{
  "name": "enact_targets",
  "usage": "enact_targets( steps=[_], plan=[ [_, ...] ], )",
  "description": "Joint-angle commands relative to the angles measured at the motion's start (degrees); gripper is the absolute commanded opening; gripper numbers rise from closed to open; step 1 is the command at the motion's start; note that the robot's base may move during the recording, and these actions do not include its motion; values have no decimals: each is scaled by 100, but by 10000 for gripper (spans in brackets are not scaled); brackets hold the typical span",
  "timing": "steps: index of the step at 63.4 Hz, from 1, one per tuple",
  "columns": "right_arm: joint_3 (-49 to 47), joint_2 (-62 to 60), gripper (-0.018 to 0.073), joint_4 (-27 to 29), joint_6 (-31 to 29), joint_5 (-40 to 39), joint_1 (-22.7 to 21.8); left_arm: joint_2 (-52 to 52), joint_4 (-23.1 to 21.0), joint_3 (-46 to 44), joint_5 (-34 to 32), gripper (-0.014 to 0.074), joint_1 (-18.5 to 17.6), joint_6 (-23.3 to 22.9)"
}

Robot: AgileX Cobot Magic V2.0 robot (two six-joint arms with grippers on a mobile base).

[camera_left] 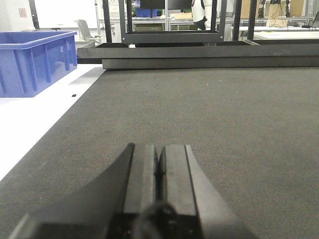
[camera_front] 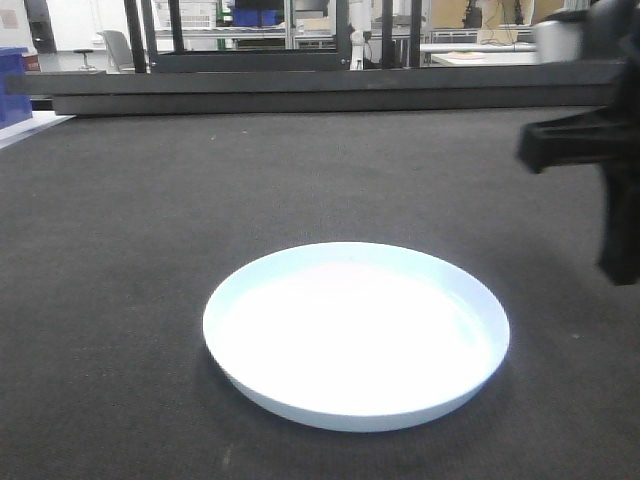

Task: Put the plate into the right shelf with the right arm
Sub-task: 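Lower the right gripper onto the rim of the white plate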

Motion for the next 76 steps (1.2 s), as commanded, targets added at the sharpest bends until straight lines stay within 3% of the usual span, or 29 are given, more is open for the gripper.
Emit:
enact_targets(
  steps=[1, 5, 10, 22, 43, 47, 67, 76],
  plan=[
    [-471, 235, 310, -80, 44, -47, 162, -34, -34, 56, -507, -47, -34, -5],
    [-677, 487, 423, 16, 44, -41, 247, -34, -34, 56, -507, -47, -34, -5],
    [-888, 717, 486, 241, 44, 32, 351, -34, -34, 56, -507, -47, -34, -5],
    [-1009, 986, 486, 693, 44, -76, 446, -34, -34, 56, -507, -47, -34, -5],
    [-998, 1172, 481, 733, 478, -230, 446, -34, -34, 56, -507, -47, -34, -5],
    [-998, 1214, 444, 743, 575, -161, 446, -34, -34, 56, -507, -47, -34, -5],
    [-1028, 1269, 42, 754, 619, -156, 446, -34, -34, 56, -507, -47, -34, -5],
    [-1041, 1016, 55, 731, 592, -67, 433, -34, -34, 56, -507, -47, -34, -5]
  ],
)
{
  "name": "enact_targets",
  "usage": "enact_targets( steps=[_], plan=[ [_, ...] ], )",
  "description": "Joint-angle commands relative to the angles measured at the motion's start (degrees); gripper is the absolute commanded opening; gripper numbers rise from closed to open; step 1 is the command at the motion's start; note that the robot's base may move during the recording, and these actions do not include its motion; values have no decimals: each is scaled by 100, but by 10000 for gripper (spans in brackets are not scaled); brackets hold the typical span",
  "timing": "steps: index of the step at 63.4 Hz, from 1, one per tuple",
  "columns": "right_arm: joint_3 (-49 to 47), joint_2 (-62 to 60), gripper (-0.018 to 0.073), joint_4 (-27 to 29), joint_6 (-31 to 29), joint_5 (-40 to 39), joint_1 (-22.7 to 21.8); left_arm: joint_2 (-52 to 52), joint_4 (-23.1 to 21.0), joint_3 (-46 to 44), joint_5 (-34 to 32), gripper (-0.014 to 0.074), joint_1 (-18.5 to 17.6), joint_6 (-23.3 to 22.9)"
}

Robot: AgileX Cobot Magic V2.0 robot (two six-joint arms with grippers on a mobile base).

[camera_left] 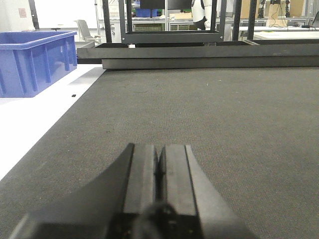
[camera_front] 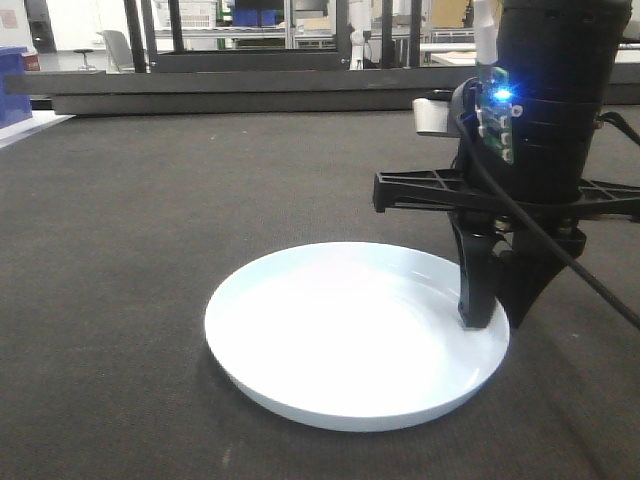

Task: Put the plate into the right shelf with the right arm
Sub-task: 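Lower the right gripper onto the rim of the white plate, then close the right gripper on the plate rim and lift it upright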

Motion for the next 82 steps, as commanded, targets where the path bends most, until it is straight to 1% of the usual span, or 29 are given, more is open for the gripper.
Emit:
enact_targets(
  steps=[1, 5, 11, 18, 26, 32, 37, 45, 50, 59, 66, 76, 82],
  plan=[
    [-168, -465, 55, -120, -5, 34, -26, -34, -34, 56, -507, -47, -34, -5],
    [-168, -692, 54, -172, -5, 29, -42, -34, -34, 56, -507, -47, -34, -5],
    [-99, -1077, 54, -441, -123, -51, -43, -34, -34, 56, -507, -47, -34, -5],
    [312, -1712, 54, -791, -447, -513, -43, -34, -34, 56, -507, -47, -34, -5],
    [909, -2549, 54, -815, -756, -1089, -127, -34, -34, 56, -507, -47, -34, -5],
    [1458, -3213, 54, -803, -1156, -1756, -368, -34, -34, 56, -507, -47, -34, -5],
    [1926, -3750, 54, -723, -1647, -2352, -758, -34, -34, 56, -507, -47, -34, -5],
    [2602, -4572, 54, -428, -2174, -3124, -1456, -34, -34, 56, -507, -47, -34, -5],
    [2956, -5082, 54, -396, -2308, -3392, -1872, -34, -34, 56, -507, -47, -34, -5],
    [3561, -5990, 54, -450, -2346, -3868, -2409, -34, -34, 56, -507, -47, -34, -5],
    [4024, -6820, 54, -493, -2346, -4128, -2581, -34, -34, 56, -507, -47, -34, -5],
    [4410, -7974, 54, -725, -2346, -4116, -2596, -34, -34, 56, -507, -47, -34, -5],
    [4448, -8559, 54, -864, -2346, -4057, -2596, -34, -34, 56, -507, -47, -34, -5]
  ],
)
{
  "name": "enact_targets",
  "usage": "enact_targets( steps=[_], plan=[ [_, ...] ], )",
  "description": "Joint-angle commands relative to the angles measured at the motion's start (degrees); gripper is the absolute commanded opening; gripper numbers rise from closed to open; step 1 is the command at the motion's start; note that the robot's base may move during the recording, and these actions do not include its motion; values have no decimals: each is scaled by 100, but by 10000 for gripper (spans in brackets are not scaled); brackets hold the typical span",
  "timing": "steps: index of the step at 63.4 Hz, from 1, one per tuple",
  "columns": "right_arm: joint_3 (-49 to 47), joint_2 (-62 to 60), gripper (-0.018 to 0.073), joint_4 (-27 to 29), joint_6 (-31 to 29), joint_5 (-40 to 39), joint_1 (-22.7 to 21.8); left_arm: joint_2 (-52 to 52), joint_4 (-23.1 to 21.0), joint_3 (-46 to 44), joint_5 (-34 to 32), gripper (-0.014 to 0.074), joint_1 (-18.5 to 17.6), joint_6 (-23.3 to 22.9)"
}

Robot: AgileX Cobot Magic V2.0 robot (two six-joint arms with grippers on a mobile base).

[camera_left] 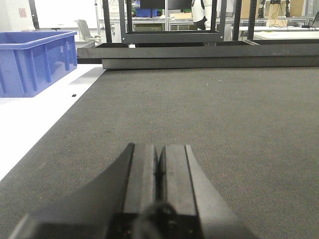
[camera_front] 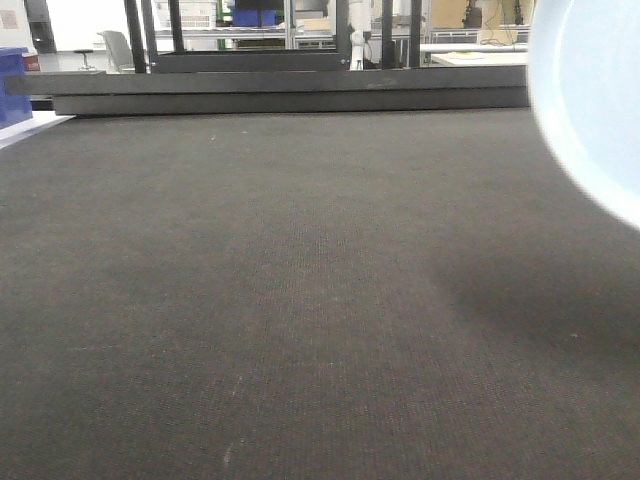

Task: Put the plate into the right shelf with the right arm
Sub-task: 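Close the right gripper on the plate rim and lift it upright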

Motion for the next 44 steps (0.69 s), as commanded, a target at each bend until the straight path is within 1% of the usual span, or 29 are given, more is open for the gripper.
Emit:
enact_targets(
  steps=[1, 15, 44],
  plan=[
    [-145, -476, 54, -169, -45, -527, -24, -34, -34, 56, -507, -47, -34, -5],
    [-164, -1122, 54, -172, -45, -551, -24, -34, -34, 56, -507, -47, -34, -5],
    [-164, -1138, 54, -172, -45, -452, -24, -34, -34, 56, -507, -47, -34, -5]
  ],
)
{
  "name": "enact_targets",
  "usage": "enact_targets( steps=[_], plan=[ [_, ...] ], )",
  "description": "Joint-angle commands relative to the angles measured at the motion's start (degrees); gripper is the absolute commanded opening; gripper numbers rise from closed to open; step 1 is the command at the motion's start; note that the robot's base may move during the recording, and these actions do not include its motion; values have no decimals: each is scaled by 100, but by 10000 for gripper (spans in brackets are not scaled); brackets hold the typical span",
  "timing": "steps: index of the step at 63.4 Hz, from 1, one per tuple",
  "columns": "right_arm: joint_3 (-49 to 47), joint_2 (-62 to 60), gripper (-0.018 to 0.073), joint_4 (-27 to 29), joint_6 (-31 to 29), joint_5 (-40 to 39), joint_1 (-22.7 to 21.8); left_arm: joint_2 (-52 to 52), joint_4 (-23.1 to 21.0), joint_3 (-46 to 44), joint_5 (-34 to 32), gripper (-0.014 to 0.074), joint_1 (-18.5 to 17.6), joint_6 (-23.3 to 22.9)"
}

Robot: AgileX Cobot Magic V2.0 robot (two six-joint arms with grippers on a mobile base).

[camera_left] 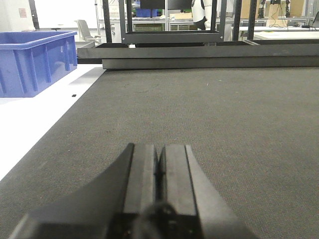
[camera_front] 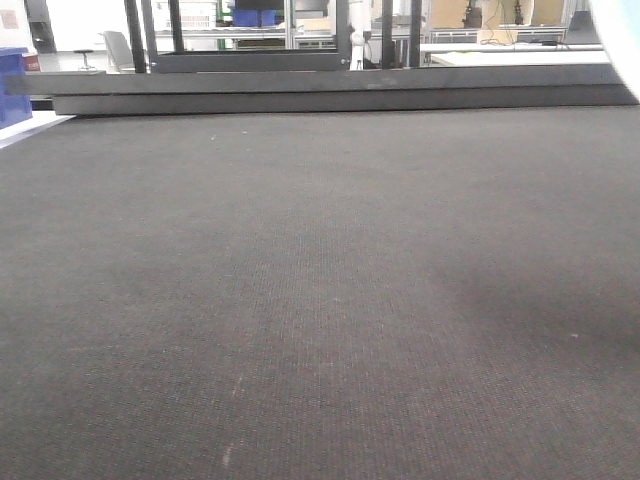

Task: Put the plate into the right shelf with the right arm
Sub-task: 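Close the right gripper on the plate rim and lift it upright, then drive away from the table holding the plate in the right gripper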

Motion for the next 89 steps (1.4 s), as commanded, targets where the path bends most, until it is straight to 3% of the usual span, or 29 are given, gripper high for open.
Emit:
enact_targets(
  steps=[1, 89],
  plan=[
    [-179, 52, 54, -74, -34, -486, -24, -34, -34, 56, -507, -47, -34, -5],
    [-179, 52, 54, -74, -34, -486, -24, -34, -34, 56, -507, -47, -34, -5]
  ],
)
